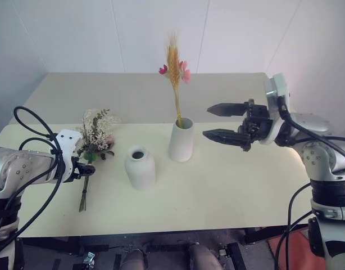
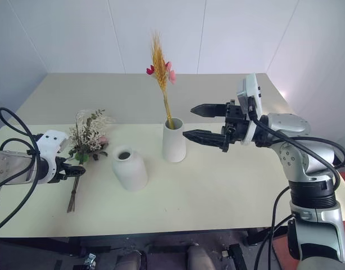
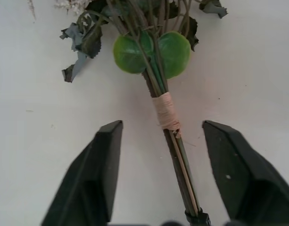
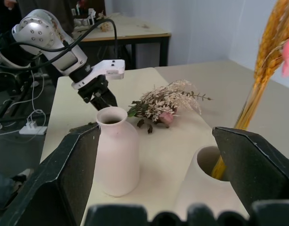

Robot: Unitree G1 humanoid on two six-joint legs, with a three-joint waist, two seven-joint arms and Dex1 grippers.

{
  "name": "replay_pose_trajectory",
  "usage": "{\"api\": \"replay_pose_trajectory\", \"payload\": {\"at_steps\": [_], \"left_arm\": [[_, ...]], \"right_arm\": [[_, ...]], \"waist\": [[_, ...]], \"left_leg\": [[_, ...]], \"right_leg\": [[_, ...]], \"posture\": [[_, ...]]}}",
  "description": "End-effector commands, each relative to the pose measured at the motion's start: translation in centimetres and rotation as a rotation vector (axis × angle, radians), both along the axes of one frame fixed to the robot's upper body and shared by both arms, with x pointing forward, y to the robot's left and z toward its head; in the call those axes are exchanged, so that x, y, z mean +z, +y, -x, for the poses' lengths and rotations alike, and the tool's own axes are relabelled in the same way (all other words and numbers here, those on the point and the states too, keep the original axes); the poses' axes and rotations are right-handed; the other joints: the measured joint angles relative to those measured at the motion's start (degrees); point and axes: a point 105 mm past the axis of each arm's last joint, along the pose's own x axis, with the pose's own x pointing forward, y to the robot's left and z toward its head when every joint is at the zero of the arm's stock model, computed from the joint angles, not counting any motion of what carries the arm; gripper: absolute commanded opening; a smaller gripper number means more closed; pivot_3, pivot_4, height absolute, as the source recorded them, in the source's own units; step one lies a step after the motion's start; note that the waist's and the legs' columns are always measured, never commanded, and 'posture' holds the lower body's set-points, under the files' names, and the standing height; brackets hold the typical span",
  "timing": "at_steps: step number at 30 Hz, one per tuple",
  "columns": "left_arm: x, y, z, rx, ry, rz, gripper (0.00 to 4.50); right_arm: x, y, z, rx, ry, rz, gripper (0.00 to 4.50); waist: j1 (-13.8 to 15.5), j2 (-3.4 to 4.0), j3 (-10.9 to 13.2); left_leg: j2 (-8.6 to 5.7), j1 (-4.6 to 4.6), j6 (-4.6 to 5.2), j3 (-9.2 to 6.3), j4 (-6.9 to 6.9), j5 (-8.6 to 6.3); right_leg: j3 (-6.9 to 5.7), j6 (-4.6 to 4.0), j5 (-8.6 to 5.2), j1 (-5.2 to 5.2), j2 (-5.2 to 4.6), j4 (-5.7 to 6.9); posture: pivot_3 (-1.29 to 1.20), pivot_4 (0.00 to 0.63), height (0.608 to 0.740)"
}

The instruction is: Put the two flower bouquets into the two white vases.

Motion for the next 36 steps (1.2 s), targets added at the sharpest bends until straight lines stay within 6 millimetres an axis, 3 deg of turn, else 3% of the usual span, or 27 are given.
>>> {"api": "replay_pose_trajectory", "payload": {"at_steps": [1,6,7,14,20,28,33,35,36], "left_arm": [[0.8,0.2,-0.2,0.011,-0.038,-0.002,1.75],[0.8,0.6,-0.2,0.041,-0.053,0.0,0.11],[0.9,0.7,-0.2,0.048,-0.057,0.002,0.02],[2.3,1.5,-0.4,0.103,-0.149,0.021,0.02],[5.4,2.0,-0.6,0.125,-0.329,0.039,0.02],[10.4,1.0,-0.5,0.059,-0.602,0.071,0.02],[9.5,1.3,-0.3,0.066,-0.483,0.037,0.02],[7.8,1.7,-0.4,0.104,-0.385,0.019,0.02],[7.3,1.9,-0.5,0.119,-0.358,0.012,0.39]], "right_arm": [[1.3,-0.4,0.7,0.023,-0.063,0.017,4.5],[1.3,-0.7,0.9,0.05,-0.065,0.04,4.5],[1.3,-0.8,1.0,0.054,-0.064,0.041,4.5],[0.9,-1.6,1.2,0.103,-0.043,0.092,4.5],[0.4,-2.8,1.7,0.154,-0.016,0.154,4.5],[-0.3,-3.8,2.0,0.179,-0.016,0.228,4.5],[-0.4,-3.9,2.0,0.172,-0.02,0.23,4.5],[-0.4,-3.9,2.0,0.164,-0.022,0.229,4.5],[-0.4,-3.9,2.0,0.162,-0.022,0.23,4.5]], "waist": [[0.1,0.0,0.0],[0.1,0.0,0.0],[0.1,0.0,0.0],[0.1,-0.01,0.0],[0.2,-0.01,0.0],[0.2,-0.01,0.0],[0.0,-0.02,0.0],[0.0,-0.02,0.0],[0.0,-0.02,0.0]], "left_leg": [[0.0,-0.01,0.0,0.0,0.0,0.0],[0.0,0.0,0.0,-0.01,0.0,0.0],[0.0,0.0,0.0,-0.01,0.01,0.0],[-0.02,-0.01,0.0,-0.03,0.03,0.0],[-0.03,-0.01,0.0,-0.03,0.04,0.0],[-0.03,0.0,-0.01,-0.04,0.05,0.01],[-0.04,0.03,-0.01,-0.06,0.07,0.01],[-0.04,0.06,-0.01,-0.06,0.07,0.01],[-0.05,0.06,-0.01,-0.07,0.07,0.01]], "right_leg": [[0.0,-0.01,0.0,0.0,0.0,-0.01],[0.0,-0.2,0.12,0.0,0.0,0.01],[0.0,-0.2,0.12,0.0,0.0,0.01],[-0.01,-0.24,0.15,0.01,0.0,0.0],[-0.01,-0.32,0.2,0.02,0.0,0.01],[-0.01,-0.32,0.2,0.05,0.0,0.01],[-0.01,-0.3,0.19,0.08,0.0,0.02],[-0.01,-0.29,0.18,0.1,0.0,0.03],[-0.02,-0.29,0.18,0.11,0.0,0.04]], "posture": [[0.0,0.15,0.74],[0.0,0.15,0.74],[0.0,0.15,0.74],[0.0,0.15,0.74],[0.0,0.15,0.74],[0.0,0.15,0.74],[0.0,0.15,0.74],[0.0,0.15,0.74],[0.0,0.15,0.74]]}}
